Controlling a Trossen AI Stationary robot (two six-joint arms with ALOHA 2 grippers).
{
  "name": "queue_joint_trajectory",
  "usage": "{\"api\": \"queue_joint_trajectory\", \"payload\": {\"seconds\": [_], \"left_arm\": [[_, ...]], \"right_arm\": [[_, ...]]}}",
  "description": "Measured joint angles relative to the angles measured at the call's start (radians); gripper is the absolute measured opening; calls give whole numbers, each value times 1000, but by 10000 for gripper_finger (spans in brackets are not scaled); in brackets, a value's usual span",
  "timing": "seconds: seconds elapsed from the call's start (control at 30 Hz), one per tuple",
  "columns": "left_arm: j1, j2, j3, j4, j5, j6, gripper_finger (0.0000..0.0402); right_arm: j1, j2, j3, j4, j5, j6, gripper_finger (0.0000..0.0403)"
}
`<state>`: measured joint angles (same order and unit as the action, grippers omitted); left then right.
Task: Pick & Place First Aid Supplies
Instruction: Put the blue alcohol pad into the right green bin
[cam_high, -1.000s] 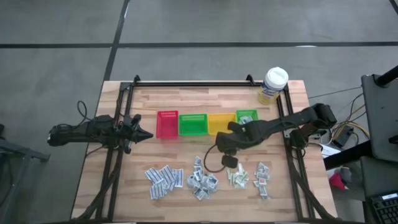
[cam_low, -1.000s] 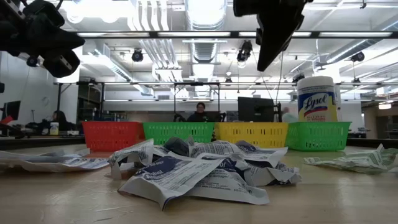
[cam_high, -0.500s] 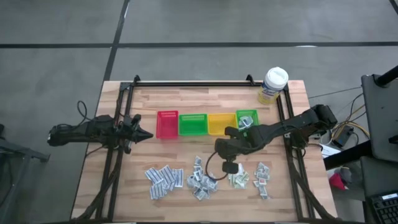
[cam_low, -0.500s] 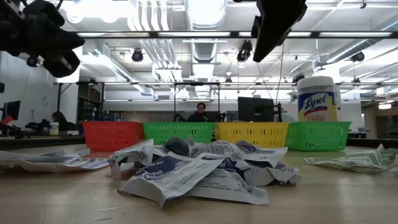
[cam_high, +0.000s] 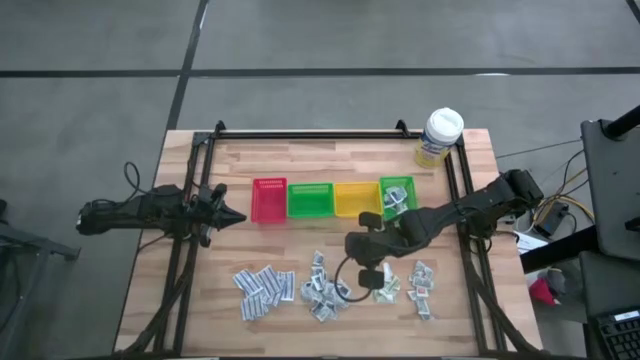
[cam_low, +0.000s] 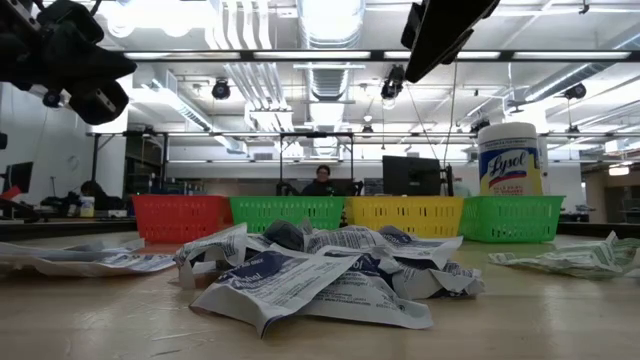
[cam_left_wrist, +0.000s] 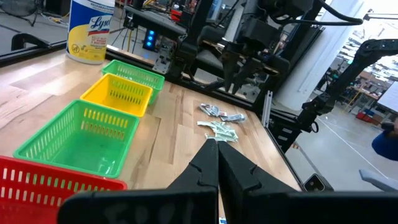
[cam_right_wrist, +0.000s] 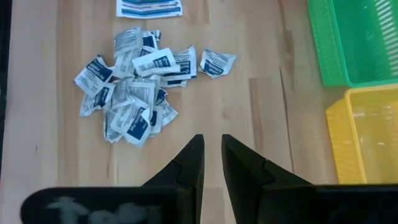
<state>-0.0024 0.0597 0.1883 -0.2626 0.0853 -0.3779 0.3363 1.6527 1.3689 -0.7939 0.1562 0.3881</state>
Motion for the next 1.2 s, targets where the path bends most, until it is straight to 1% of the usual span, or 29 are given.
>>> {"api": "queue_joint_trajectory", "payload": {"seconds": [0.17, 0.3, 0.47, 0.57, 0.8, 0.97, 1.07, 1.2], "left_arm": [[0, 0, 0, 0, 0, 0, 0], [0, 0, 0, 0, 0, 0, 0], [0, 0, 0, 0, 0, 0, 0], [0, 0, 0, 0, 0, 0, 0], [0, 0, 0, 0, 0, 0, 0], [0, 0, 0, 0, 0, 0, 0], [0, 0, 0, 0, 0, 1, 0], [0, 0, 0, 0, 0, 7, 0]], "right_arm": [[0, 0, 0, -1, -10, -70, 52], [0, 0, -2, -1, -74, -127, 52], [0, 2, -5, 1, -157, -132, 52], [0, 16, -10, 9, -165, -122, 52], [0, 98, -11, 25, -169, -118, 52], [0, 175, -6, 24, -212, -104, 53], [0, 214, -2, 25, -221, -113, 60], [0, 238, -1, 27, -221, -126, 82]]}}
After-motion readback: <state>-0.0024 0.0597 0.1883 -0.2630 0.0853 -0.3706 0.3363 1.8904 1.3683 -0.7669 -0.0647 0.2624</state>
